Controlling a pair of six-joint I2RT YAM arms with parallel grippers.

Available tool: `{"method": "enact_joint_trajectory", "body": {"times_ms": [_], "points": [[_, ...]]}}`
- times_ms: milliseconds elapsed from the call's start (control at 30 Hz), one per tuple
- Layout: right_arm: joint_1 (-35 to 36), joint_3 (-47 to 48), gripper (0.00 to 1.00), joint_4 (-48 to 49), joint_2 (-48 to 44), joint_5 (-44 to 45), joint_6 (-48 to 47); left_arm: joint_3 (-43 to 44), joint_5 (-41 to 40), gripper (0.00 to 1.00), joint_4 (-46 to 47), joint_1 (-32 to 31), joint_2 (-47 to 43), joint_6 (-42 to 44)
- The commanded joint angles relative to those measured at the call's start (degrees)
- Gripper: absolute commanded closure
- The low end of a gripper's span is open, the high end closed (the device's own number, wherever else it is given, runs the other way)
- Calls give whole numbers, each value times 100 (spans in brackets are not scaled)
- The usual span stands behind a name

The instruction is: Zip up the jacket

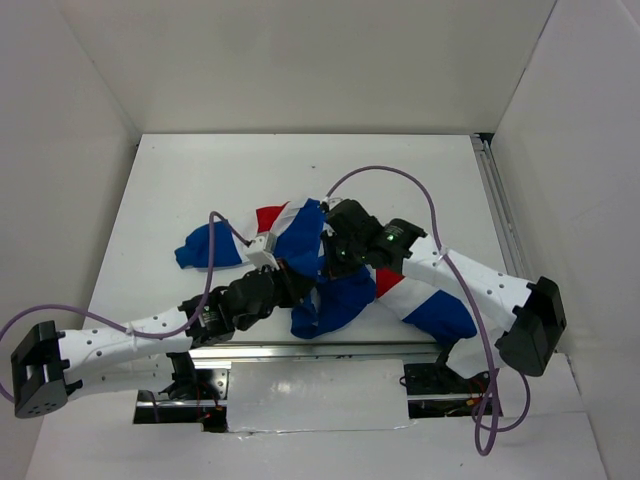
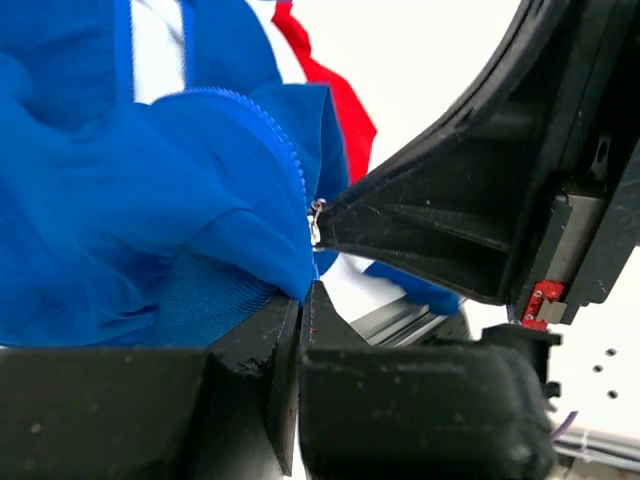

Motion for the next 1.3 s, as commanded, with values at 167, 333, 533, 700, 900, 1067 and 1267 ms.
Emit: {"method": "enact_joint_trajectory", "body": {"times_ms": [167,333,533,700,900,1067,1267], "points": [[-259,502,100,-123,167,2635,-471,212,781,100,-1268,-149,-145,-17],[-198,-113,100,238,-176,562,-683,195,456,63,-1295,-149,-355,-282],[-189,-439,100,510,-247,-354,-560,-121,605,36,-56,-140,-646,263],[-189,-518,100,792,-300,-1145,-578,-25,614,23,295,-140,-444,368],[-363,-483,100,985,-361,-1971,-613,458,737,24,-344,-140,-5,-77],[-601,-703,100,1284,-405,-2753,-569,529,474,31,-1294,-149,-66,-1097],[-610,-869,100,1443,-396,-2921,-499,546,-34,41,-1556,-140,57,-1852]]}}
